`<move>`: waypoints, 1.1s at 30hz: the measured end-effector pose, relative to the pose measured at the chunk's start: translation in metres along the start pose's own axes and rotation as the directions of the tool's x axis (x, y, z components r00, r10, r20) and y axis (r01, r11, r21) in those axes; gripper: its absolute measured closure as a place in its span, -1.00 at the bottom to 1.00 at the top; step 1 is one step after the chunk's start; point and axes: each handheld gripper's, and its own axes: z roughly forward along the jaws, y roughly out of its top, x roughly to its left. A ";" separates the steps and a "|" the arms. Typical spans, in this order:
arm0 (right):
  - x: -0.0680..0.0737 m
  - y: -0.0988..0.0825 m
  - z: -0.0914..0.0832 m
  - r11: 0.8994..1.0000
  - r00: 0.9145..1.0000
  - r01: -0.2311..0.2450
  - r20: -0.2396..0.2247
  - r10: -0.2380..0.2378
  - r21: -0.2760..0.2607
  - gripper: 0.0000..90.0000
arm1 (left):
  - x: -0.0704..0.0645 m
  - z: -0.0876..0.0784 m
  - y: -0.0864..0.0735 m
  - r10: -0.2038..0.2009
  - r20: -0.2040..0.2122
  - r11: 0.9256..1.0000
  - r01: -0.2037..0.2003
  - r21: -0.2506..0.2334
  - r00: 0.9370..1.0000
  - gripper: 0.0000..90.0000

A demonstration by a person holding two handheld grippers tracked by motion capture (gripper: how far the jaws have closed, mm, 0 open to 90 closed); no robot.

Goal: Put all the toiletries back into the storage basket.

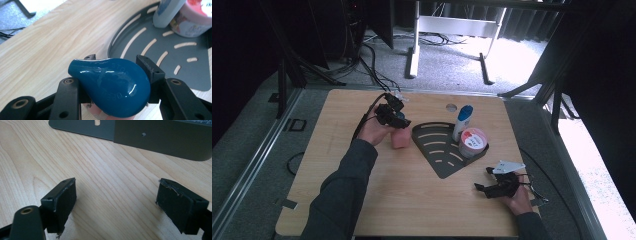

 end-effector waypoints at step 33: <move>0.000 0.000 0.000 1.000 1.000 0.000 0.000 0.000 0.000 -0.64 | -0.029 0.001 0.037 -0.006 0.033 0.997 0.008 -0.072 0.999 0.18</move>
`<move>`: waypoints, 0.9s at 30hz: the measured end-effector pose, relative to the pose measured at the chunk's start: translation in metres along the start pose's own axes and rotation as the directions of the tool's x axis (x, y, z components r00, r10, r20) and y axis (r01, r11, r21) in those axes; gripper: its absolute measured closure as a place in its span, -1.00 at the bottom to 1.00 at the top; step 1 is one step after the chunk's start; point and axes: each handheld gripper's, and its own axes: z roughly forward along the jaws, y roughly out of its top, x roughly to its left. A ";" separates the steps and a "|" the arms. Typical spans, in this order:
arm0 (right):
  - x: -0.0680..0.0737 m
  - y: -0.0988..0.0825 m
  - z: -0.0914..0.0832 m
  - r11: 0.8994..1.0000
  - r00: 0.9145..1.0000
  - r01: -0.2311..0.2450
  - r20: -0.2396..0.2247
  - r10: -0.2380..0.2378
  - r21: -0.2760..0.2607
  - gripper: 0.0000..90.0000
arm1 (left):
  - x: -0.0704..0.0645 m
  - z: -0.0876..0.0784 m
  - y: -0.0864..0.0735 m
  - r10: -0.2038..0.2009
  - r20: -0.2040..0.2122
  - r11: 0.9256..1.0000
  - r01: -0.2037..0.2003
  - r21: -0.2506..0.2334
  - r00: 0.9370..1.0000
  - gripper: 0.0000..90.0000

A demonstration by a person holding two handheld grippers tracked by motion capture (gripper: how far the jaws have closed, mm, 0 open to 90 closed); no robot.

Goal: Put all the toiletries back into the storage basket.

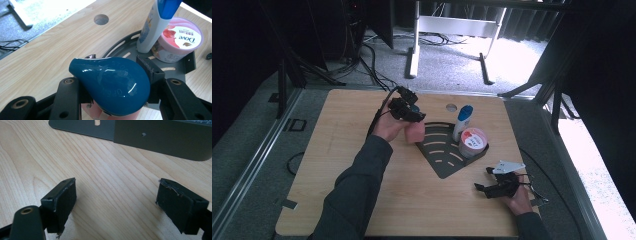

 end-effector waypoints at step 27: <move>0.000 0.000 0.000 1.000 1.000 -0.001 0.000 0.001 0.000 -0.64 | -0.020 0.023 0.014 0.005 0.008 1.000 -0.005 -0.014 1.000 0.18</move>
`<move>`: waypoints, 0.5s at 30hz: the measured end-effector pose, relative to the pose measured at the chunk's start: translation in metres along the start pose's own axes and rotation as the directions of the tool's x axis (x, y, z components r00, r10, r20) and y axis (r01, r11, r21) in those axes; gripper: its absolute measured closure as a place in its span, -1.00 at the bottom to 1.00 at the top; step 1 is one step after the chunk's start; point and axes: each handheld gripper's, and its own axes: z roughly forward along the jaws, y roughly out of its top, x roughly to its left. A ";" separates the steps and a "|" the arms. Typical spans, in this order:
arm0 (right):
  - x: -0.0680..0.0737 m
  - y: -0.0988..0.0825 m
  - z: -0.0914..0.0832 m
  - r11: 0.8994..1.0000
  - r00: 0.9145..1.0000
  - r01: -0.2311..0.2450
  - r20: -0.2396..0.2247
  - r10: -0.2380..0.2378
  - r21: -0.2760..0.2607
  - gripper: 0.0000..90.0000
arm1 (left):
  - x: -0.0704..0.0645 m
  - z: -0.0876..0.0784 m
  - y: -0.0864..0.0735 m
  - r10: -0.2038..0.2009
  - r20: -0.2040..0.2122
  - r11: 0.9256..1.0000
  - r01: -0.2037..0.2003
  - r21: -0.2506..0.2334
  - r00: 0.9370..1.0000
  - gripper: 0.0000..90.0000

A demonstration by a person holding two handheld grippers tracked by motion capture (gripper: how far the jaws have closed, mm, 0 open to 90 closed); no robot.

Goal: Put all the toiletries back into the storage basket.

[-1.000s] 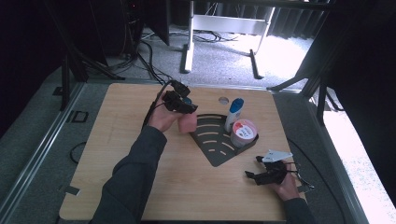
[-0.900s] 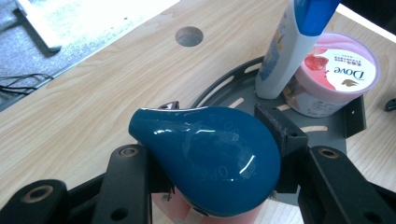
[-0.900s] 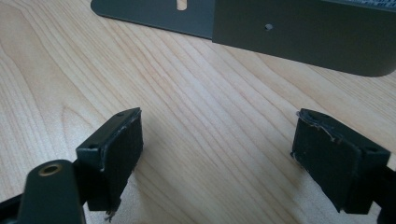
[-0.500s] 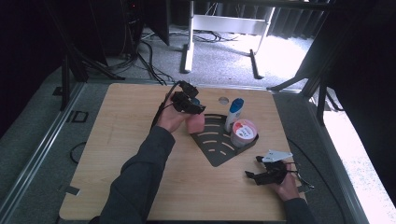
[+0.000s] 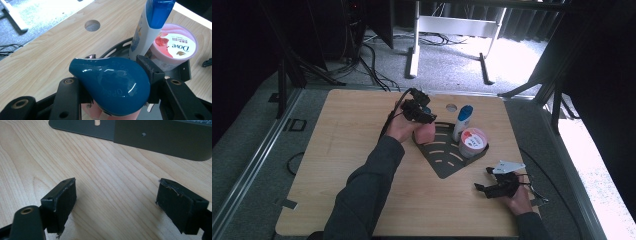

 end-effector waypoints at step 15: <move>0.000 0.000 0.000 1.000 1.000 0.000 0.000 0.000 0.000 -0.64 | -0.005 0.013 0.004 -0.004 -0.006 1.000 0.004 0.003 1.000 0.18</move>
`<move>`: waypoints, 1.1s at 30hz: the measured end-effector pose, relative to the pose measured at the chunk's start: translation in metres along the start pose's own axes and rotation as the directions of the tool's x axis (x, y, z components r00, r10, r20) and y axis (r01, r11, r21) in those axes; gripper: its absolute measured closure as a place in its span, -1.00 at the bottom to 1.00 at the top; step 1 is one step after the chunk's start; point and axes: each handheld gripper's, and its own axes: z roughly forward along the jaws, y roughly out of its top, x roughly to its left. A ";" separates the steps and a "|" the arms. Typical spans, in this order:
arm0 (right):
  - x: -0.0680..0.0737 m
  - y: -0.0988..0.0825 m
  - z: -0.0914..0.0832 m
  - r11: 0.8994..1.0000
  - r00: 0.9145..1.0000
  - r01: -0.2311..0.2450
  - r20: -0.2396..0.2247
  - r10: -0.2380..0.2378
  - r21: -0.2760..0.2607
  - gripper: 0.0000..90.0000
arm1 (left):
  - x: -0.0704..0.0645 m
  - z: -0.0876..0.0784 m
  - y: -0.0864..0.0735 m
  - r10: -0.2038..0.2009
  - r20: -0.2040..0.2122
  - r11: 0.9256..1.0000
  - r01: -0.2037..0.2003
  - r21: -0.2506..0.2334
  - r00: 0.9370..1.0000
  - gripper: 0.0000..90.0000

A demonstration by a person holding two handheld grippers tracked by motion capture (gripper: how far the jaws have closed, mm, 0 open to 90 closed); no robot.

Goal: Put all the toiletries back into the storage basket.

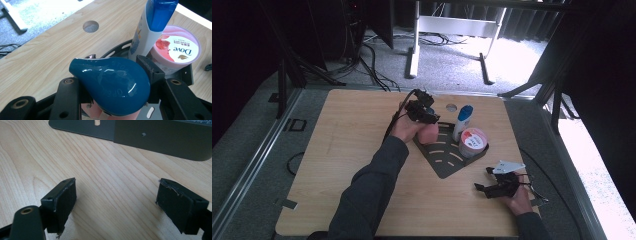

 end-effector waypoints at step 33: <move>0.000 0.000 0.000 1.000 1.000 0.000 0.000 0.000 0.000 -0.64 | -0.007 0.021 0.004 0.000 0.007 1.000 0.000 0.009 1.000 0.18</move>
